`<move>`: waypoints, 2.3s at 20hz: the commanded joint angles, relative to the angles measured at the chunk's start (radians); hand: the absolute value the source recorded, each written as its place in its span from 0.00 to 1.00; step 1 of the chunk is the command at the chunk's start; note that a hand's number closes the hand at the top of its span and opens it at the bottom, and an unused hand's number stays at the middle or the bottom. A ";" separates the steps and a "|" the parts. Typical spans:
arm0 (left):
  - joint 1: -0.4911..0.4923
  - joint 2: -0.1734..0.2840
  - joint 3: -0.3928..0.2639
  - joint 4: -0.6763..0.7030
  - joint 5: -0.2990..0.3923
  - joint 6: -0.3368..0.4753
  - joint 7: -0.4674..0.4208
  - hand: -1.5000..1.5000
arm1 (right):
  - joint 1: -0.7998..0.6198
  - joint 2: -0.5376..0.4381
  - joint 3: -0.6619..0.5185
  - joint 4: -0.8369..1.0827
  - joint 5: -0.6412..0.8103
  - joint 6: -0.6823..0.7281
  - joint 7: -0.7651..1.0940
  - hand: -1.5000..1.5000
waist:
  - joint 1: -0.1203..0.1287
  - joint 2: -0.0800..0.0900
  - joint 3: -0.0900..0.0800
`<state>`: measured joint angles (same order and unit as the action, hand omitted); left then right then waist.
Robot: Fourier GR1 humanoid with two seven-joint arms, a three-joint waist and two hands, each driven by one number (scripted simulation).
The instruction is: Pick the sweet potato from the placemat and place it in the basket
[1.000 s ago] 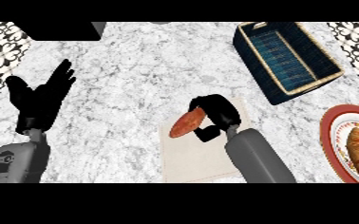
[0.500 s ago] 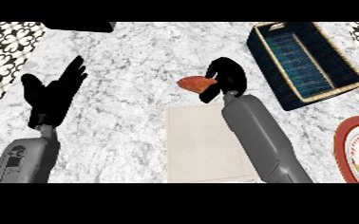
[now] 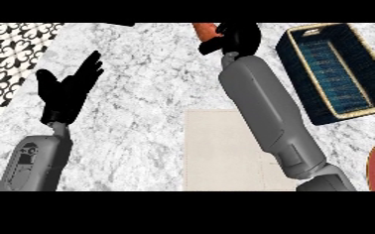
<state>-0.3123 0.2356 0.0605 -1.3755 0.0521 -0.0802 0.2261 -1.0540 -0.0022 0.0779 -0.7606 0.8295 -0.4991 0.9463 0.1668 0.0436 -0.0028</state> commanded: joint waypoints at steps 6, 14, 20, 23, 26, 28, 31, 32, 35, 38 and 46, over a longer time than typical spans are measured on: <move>-0.035 -0.005 -0.005 0.024 0.000 -0.002 0.026 0.50 | -0.308 0.002 0.011 0.174 0.248 -0.261 0.232 1.00 | -0.006 -0.005 -0.006; -0.034 -0.011 0.000 0.017 -0.020 0.034 0.023 0.50 | -0.509 -0.030 -0.057 0.367 0.392 -0.218 0.371 1.00 | -0.046 -0.015 -0.005; -0.023 0.022 0.026 0.022 -0.009 0.015 0.017 0.50 | -0.583 -0.102 -0.092 0.471 0.460 -0.214 0.407 1.00 | -0.046 -0.008 -0.004; -0.028 0.005 0.020 0.024 -0.009 0.024 0.026 0.50 | -0.624 -0.137 -0.086 0.510 0.508 -0.218 0.417 1.00 | -0.050 -0.005 -0.004; -0.033 0.001 0.028 0.036 0.002 0.020 0.012 0.50 | -0.657 -0.193 -0.112 0.541 0.516 -0.201 0.427 1.00 | -0.054 0.000 -0.005; 0.009 0.027 0.040 0.016 0.005 0.003 -0.009 0.50 | -0.663 -0.240 -0.109 0.578 0.539 -0.174 0.437 1.00 | -0.050 -0.006 -0.004; -0.007 0.015 0.038 0.027 0.007 0.009 -0.003 0.50 | -0.690 -0.249 -0.100 0.625 0.571 -0.132 0.487 1.00 | -0.058 -0.004 -0.005; -0.021 0.002 0.033 0.017 -0.006 0.037 0.012 0.50 | -0.673 -0.280 -0.098 0.635 0.580 -0.143 0.473 1.00 | -0.068 -0.004 -0.003; -0.007 -0.001 0.025 0.017 -0.004 0.025 0.013 0.50 | -0.661 -0.293 -0.090 0.655 0.603 -0.161 0.507 1.00 | -0.066 -0.004 -0.002; 0.032 0.021 0.039 0.004 0.000 0.015 0.012 0.50 | -0.630 -0.281 -0.092 0.670 0.614 -0.184 0.541 1.00 | -0.080 -0.018 0.000; 0.001 0.014 0.054 0.022 -0.007 0.043 0.016 0.50 | -0.559 -0.295 -0.112 0.675 0.609 -0.215 0.494 1.00 | -0.121 -0.024 0.002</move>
<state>-0.2860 0.2459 0.1079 -1.3577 0.0470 -0.0474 0.2171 -1.6415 -0.3006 -0.0307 -0.0798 1.4342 -0.6769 1.2432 0.0673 0.0250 -0.0025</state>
